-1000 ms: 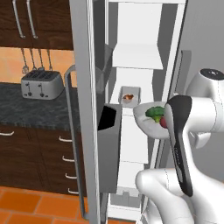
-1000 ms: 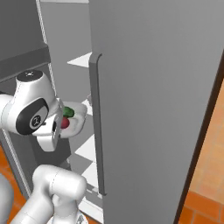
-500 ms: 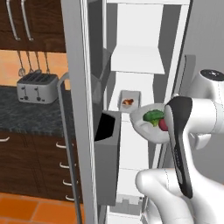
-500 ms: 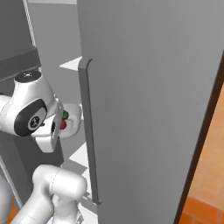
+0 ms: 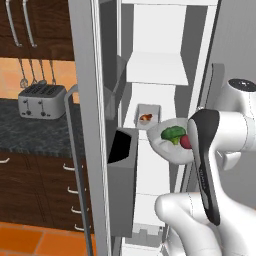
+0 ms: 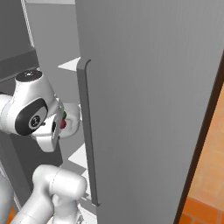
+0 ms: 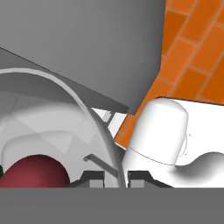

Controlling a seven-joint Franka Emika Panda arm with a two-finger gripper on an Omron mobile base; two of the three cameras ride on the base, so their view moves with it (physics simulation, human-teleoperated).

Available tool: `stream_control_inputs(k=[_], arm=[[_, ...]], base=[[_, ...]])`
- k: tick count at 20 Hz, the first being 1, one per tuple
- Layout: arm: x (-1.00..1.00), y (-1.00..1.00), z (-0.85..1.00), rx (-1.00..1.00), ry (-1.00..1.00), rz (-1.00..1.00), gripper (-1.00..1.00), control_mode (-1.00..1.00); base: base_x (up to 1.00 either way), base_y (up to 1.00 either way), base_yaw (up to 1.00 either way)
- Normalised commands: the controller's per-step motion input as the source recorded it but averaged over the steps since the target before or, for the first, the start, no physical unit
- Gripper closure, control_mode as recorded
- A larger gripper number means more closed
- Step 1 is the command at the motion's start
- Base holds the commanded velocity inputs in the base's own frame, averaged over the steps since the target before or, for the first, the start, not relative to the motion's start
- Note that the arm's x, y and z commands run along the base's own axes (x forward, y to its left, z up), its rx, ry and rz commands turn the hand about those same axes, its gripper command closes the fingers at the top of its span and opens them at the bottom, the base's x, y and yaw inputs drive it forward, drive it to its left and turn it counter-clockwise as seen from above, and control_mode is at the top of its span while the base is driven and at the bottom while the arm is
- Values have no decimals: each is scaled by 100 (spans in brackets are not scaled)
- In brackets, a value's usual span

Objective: Take the meat container that has the chicken drumstick and place it on the second highest rack of the freezer. Then take the vegetable container that has the tomato and broccoli and place it on the highest rack of the freezer.

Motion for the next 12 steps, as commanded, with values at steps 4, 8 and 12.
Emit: stream_control_inputs(k=[4,8,12], arm=[[-2,0,22,0,-6,0,100,-100],[-2,1,61,0,-12,0,100,-100],[-27,16,59,0,-11,0,100,-100]], base=[[0,0,0],[0,0,0],[0,0,0]])
